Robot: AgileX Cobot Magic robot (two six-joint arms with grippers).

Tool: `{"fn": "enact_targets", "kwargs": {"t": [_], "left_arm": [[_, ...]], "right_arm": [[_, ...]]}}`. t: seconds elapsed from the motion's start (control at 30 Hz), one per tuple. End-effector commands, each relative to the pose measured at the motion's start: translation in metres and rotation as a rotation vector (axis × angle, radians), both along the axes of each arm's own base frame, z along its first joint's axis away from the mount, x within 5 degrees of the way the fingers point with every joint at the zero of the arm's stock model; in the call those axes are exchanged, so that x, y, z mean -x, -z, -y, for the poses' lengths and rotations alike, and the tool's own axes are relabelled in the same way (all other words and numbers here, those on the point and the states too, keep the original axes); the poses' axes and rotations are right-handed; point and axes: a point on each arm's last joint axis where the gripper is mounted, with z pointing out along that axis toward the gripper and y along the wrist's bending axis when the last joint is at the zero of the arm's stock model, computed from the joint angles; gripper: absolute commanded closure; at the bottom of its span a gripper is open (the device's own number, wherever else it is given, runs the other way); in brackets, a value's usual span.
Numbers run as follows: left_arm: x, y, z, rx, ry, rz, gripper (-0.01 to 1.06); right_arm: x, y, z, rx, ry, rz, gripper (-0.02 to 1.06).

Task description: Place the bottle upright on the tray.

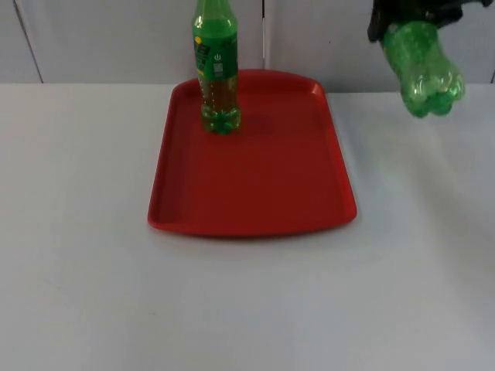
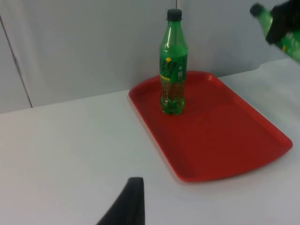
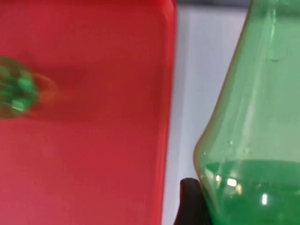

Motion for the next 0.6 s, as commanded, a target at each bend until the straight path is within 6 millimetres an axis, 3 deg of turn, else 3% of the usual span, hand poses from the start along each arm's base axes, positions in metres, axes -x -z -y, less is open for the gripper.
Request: {"fn": "enact_targets", "kwargs": {"t": [0.0, 0.03, 0.07, 0.13, 0.17, 0.27, 0.43, 0.57], "left_arm": [[0.002, -0.002, -0.001, 0.002, 0.005, 0.011, 0.00], [0.002, -0.002, -0.001, 0.002, 0.005, 0.011, 0.00], [0.002, -0.002, -0.001, 0.002, 0.005, 0.011, 0.00], [0.002, -0.002, -0.001, 0.002, 0.005, 0.011, 0.00], [0.002, -0.002, -0.001, 0.002, 0.005, 0.011, 0.00], [0.002, -0.002, -0.001, 0.002, 0.005, 0.011, 0.00], [0.002, -0.002, -0.001, 0.002, 0.005, 0.011, 0.00], [0.002, -0.002, -0.001, 0.003, 0.006, 0.012, 0.00]], "right_arm": [[0.011, -0.041, -0.001, -0.024, -0.058, 0.103, 1.05], [0.014, -0.049, -0.001, -0.029, -0.066, 0.123, 1.05], [0.022, -0.073, -0.003, -0.045, -0.102, 0.189, 1.05], [0.033, -0.099, -0.005, -0.075, -0.149, 0.259, 1.05], [0.033, -0.099, -0.005, -0.075, -0.149, 0.259, 1.05], [0.051, -0.131, -0.012, -0.124, -0.224, 0.349, 1.05], [0.075, -0.160, -0.029, -0.110, -0.322, 0.444, 1.05], [0.088, -0.170, -0.047, -0.112, -0.383, 0.496, 1.05]]}}
